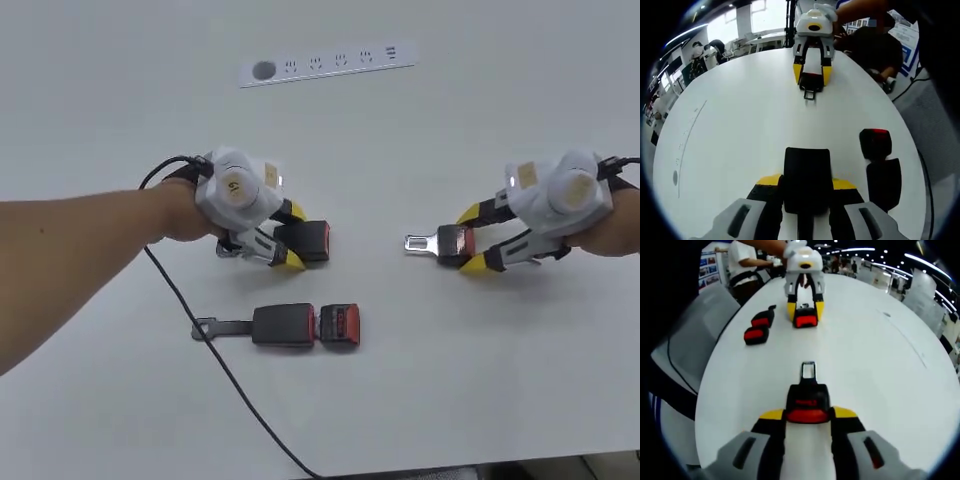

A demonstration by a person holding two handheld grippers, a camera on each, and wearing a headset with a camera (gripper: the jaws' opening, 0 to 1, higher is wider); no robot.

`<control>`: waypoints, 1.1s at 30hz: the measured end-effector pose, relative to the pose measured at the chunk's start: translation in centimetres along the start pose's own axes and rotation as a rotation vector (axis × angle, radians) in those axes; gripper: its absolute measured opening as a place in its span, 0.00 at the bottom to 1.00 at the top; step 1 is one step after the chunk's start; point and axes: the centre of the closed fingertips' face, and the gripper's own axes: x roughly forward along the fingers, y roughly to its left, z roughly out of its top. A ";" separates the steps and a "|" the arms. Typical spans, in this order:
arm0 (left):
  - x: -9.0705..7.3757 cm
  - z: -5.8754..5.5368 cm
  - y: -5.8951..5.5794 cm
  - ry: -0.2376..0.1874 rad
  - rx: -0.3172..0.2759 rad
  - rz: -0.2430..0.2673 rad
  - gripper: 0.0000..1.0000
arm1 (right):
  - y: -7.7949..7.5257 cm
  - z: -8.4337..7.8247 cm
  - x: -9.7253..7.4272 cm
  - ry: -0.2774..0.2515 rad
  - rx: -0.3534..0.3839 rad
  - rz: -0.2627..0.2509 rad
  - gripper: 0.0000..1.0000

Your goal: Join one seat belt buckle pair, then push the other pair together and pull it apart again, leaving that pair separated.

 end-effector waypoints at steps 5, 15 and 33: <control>-0.1 0.3 -0.7 0.006 -0.033 -0.018 0.45 | 0.3 0.0 -0.2 0.022 0.001 -0.002 0.36; -3.8 2.7 1.7 -0.145 -0.229 0.171 0.86 | -0.1 1.3 -1.8 -0.079 0.226 -0.168 0.71; -14.9 0.0 0.1 -0.448 -0.549 0.563 1.00 | 0.7 5.8 -6.6 -0.295 0.445 -0.563 0.95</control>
